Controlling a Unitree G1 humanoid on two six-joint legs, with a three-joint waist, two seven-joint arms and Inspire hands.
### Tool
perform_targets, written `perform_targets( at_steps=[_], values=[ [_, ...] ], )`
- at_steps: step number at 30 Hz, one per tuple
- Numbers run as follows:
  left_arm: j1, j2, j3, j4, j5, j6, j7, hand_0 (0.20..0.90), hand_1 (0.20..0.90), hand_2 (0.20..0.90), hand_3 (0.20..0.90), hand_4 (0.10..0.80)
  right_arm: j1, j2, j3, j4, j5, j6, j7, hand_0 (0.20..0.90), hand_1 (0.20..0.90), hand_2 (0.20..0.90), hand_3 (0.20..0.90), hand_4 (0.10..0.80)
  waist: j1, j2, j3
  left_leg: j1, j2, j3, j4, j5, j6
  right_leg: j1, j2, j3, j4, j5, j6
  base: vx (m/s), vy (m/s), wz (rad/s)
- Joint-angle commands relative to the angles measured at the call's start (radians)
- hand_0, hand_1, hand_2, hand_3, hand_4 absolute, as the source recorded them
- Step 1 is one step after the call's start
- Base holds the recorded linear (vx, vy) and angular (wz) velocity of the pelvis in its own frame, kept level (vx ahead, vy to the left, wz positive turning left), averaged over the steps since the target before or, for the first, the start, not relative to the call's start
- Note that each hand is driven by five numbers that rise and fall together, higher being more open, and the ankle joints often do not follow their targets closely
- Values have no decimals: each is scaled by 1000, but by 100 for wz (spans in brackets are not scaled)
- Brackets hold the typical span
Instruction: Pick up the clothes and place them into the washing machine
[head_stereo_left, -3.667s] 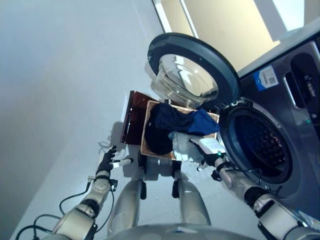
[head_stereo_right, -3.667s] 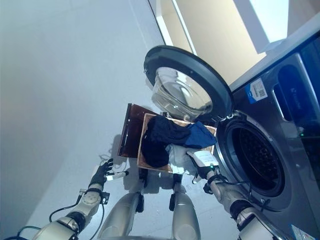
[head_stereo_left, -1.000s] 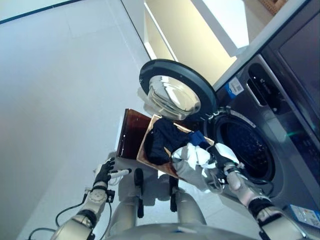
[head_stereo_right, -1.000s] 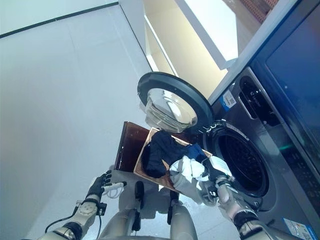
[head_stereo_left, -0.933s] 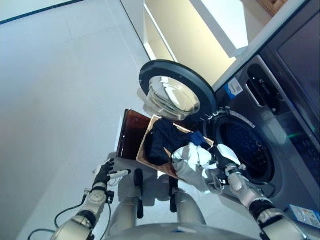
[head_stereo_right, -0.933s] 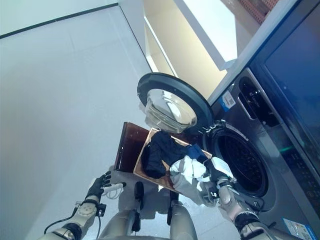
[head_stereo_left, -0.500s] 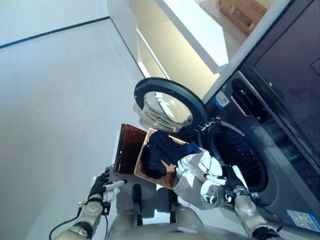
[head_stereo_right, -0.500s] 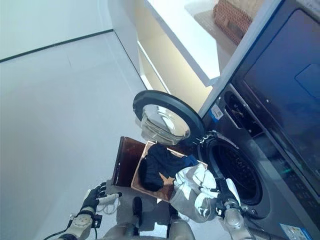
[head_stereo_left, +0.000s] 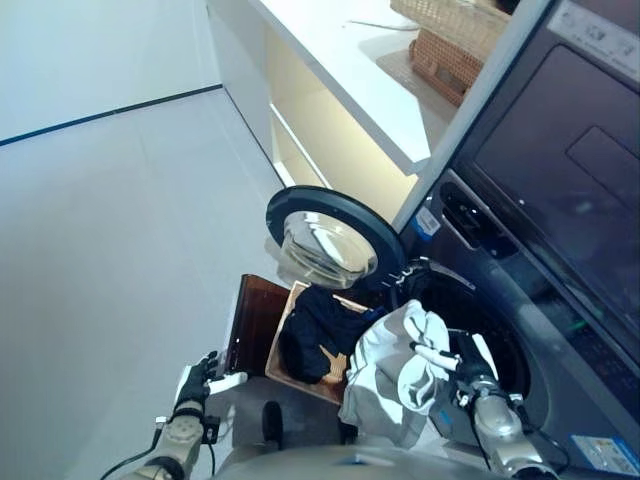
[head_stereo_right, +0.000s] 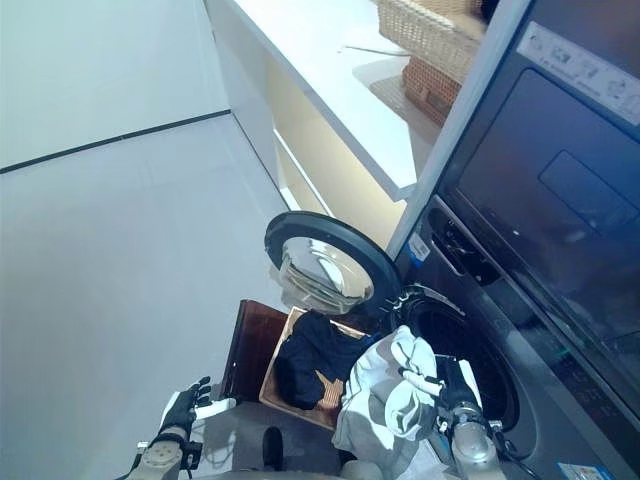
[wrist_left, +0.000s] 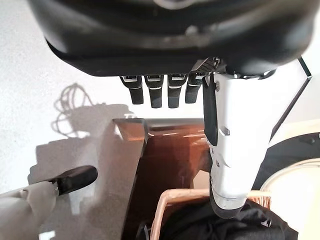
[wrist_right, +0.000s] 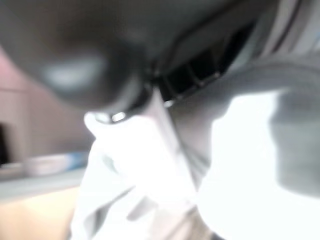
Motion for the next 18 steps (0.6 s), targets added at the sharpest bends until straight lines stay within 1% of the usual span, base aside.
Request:
perform_targets(
  at_steps=[1,3,4,5,9,16,17,18],
  values=[
    [-47,9,39,27,7,-50,6,900,900,900,900,800,-29,-36,-64,-155,38,-117,-17,200,200,200,200,300,15,-30,-71,9,25,-6,53,-81,-73,11,-22,-1,31,-47,28,0,0,0],
    [-45,8,36,26,8,-52,4,900,900,900,900,800,-29,-39,-65,-183,37,-118,-13,200,200,200,200,300,15,-31,-74,16,26,-5,49,-80,-74,16,-21,-2,29,-48,28,0,0,0],
    [-43,7,33,18,1,-53,2,900,900,900,900,800,-25,-48,-63,-242,37,-120,-1,200,200,200,200,300,16,-34,-82,24,27,-3,42,-78,-75,22,-19,-3,25,-48,29,0,0,0],
    [-41,6,31,13,0,-53,-1,900,900,900,900,800,-23,-52,-61,-257,38,-121,7,200,200,200,200,300,17,-35,-86,28,29,-2,38,-75,-76,25,-18,-5,25,-49,29,0,0,0],
    [-39,3,16,-5,9,-52,-5,900,900,900,900,800,-25,-64,-60,-296,42,-120,22,200,200,200,200,300,19,-39,-96,39,32,-4,30,-72,-78,35,-13,-10,24,-52,28,-2,-10,4],
    [-50,-6,-14,-39,19,-52,-8,900,900,900,900,800,-70,-63,-40,-302,58,-115,21,200,200,200,200,300,28,-44,-113,65,33,-8,28,-76,-77,62,-9,-13,24,-60,26,2,-3,1],
    [-51,-8,-19,-50,20,-52,-7,900,900,900,900,800,-75,-62,-33,-343,67,-117,29,200,200,200,200,300,29,-46,-118,69,34,-10,30,-78,-76,68,-8,-14,26,-63,25,0,0,0],
    [-51,-8,-19,-51,20,-52,-7,900,900,900,900,800,-75,-62,-33,-343,67,-117,29,200,200,200,200,300,29,-46,-118,69,34,-10,30,-78,-76,68,-8,-14,26,-63,25,0,0,0]
  ],
)
